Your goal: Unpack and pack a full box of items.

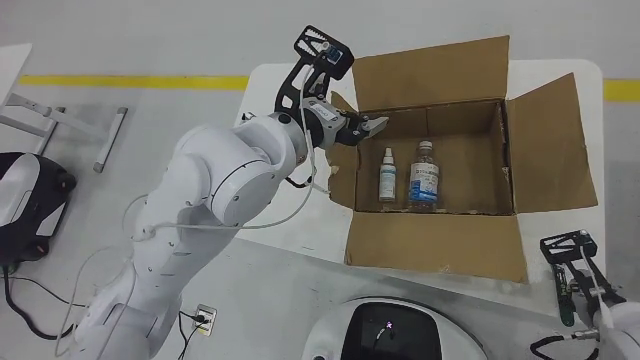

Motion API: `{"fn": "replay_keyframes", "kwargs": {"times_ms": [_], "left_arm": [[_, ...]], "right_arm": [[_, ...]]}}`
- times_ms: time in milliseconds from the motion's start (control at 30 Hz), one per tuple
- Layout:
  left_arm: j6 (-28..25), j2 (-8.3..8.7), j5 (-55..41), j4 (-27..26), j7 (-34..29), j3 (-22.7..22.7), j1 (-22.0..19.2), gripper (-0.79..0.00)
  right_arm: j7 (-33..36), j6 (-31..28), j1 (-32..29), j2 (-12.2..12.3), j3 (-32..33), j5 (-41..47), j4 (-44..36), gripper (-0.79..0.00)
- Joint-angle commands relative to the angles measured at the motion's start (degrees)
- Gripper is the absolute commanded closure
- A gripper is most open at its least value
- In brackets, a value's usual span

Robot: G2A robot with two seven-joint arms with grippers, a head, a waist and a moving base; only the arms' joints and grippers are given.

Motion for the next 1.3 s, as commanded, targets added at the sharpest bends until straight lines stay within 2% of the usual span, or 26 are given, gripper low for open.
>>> {"fn": "replay_keyframes", "kwargs": {"times_ms": [0, 33, 200, 633, 900, 1167, 1267], "left_arm": [[0.0, 0.0, 0.0, 0.0, 0.0, 0.0, 0.0, -0.785], [0.0, 0.0, 0.0, 0.0, 0.0, 0.0, 0.0, -0.785], [0.0, 0.0, 0.0, 0.0, 0.0, 0.0, 0.0, -0.785], [0.0, 0.0, 0.0, 0.0, 0.0, 0.0, 0.0, -0.785], [0.0, 0.0, 0.0, 0.0, 0.0, 0.0, 0.0, -0.785], [0.0, 0.0, 0.0, 0.0, 0.0, 0.0, 0.0, -0.785], [0.0, 0.0, 0.0, 0.0, 0.0, 0.0, 0.0, -0.785]], "right_arm": [[0.45, 0.45, 0.91, 0.84, -0.75, -0.16, 0.96, -0.089], [0.69, 0.7, 1.3, 1.2, -1.15, -0.12, 1.6, -0.135], [0.84, 0.86, 2.97, 2.61, -2.7, 1.47, 4.02, -0.222], [0.84, 1.59, 4.78, 4.3, -3.66, 5.91, 7.06, -0.222], [0.84, 3.66, 4.73, 4.85, -4.58, 6.11, 8.15, -0.24], [0.84, 5.46, 5.42, 5.23, -5.95, 5.58, 9.22, -0.2], [0.84, 5.9, 5.78, 5.33, -6.58, 5.4, 9.67, -0.225]]}}
